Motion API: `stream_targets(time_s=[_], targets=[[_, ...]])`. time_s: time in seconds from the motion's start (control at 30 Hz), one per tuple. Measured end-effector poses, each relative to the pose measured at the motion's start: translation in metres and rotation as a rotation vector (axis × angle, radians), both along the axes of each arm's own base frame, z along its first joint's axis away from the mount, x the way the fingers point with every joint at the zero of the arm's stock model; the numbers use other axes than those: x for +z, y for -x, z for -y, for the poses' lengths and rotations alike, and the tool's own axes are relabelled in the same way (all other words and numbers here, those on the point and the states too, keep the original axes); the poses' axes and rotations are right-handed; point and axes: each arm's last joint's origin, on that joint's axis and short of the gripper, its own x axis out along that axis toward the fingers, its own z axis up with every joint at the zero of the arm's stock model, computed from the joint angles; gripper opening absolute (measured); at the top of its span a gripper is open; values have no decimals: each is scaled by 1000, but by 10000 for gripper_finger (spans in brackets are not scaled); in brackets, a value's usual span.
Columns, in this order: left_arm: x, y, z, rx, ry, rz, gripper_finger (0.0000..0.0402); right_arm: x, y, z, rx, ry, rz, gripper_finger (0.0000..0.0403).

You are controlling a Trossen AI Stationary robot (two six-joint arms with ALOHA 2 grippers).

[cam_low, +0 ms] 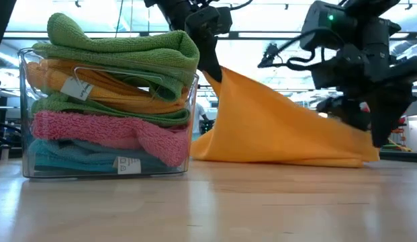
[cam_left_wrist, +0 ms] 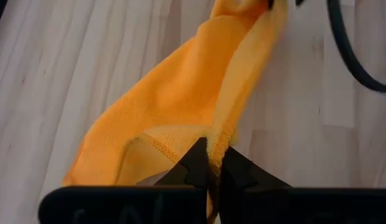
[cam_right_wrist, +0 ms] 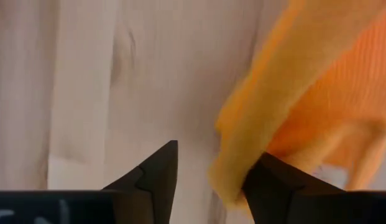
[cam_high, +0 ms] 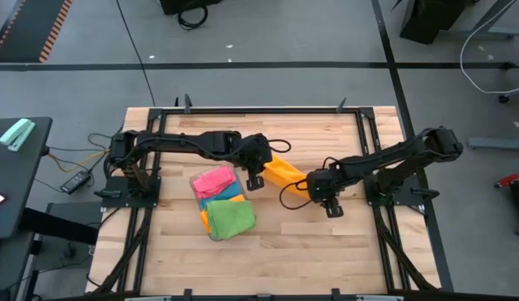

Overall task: Fold microfiber towels
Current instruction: Fold the yellow towel

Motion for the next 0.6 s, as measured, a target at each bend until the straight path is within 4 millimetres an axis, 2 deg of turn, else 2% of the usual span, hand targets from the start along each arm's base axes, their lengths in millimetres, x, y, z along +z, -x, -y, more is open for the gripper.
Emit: stream_targets(time_s=[0.17, 0.3, 0.43, 0.6], targets=[[-1, 2, 0, 1, 1, -21, 8, 5, 11, 3, -21, -37, -64, 168], [-2, 3, 0, 0, 3, -38, 15, 10, 14, 2, -37, -109, -63, 167], [-3, 5, 0, 1, 4, -64, 27, 11, 15, 2, -92, -124, -79, 167], [-8, 15, -9, 25, 15, -171, 10, 10, 13, 2, -207, -128, -92, 167]])
